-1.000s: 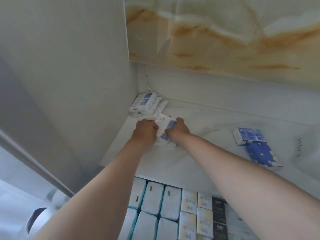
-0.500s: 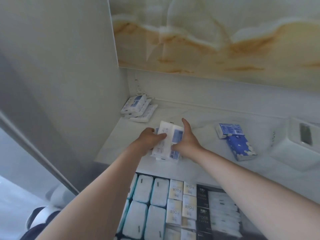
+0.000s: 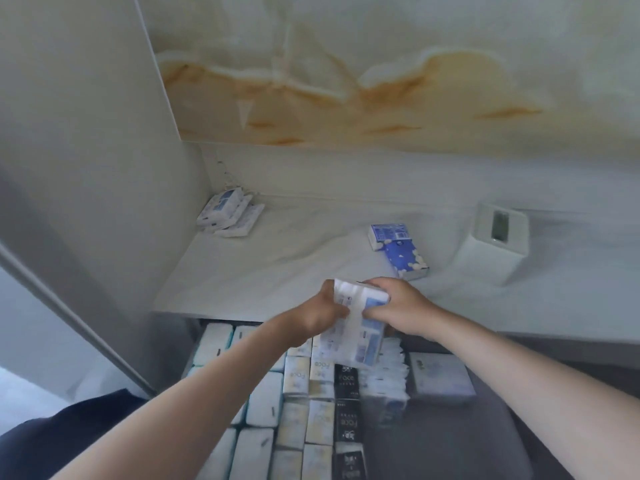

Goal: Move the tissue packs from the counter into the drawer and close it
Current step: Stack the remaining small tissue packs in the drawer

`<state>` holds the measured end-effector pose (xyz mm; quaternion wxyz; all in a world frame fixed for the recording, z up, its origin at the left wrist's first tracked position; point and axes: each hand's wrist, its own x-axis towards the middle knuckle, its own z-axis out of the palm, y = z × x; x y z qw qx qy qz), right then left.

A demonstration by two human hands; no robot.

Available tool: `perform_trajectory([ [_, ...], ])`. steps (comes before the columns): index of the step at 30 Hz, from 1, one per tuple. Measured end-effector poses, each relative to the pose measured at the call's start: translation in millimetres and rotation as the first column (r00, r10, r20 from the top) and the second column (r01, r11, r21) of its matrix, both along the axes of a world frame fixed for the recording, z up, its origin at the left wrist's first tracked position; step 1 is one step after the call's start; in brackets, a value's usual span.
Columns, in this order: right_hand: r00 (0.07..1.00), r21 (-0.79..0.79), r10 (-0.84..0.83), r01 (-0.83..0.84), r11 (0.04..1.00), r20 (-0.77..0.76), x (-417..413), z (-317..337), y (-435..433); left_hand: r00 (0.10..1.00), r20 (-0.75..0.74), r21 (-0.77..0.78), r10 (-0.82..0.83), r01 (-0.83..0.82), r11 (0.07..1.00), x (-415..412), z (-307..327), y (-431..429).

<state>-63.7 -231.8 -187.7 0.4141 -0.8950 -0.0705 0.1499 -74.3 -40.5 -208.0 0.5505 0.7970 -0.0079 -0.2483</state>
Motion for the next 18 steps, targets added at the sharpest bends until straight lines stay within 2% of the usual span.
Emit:
perform_trajectory([
  [3,0.990,-0.109,0.060,-0.074,0.991,-0.127,-16,3,-25,0.999,-0.039,0.014,-0.035,0.035,0.999,-23,-12,-23],
  [7,0.934,-0.252,0.168,-0.254,0.934,-0.316,-40,-3,-46,0.985,0.050,0.120,-0.163,0.156,0.980,-50,-25,-42],
  [11,0.859,-0.459,0.300,-0.483,0.746,-0.416,-65,-29,-53,0.939,0.035,0.283,-0.343,0.320,0.904,-73,-44,-59],
  [15,0.856,-0.560,0.371,-0.516,0.648,-0.360,-88,-58,-52,0.850,0.009,0.510,-0.527,0.449,0.733,-86,-65,-69],
  [16,0.865,-0.569,0.384,-0.501,0.651,-0.322,-92,-66,-51,0.837,0.034,0.572,-0.547,0.433,0.697,-88,-69,-69],
  [18,0.888,-0.590,0.399,-0.453,0.669,-0.229,-97,-81,-51,0.838,0.116,0.642,-0.533,0.346,0.684,-91,-78,-69],
])
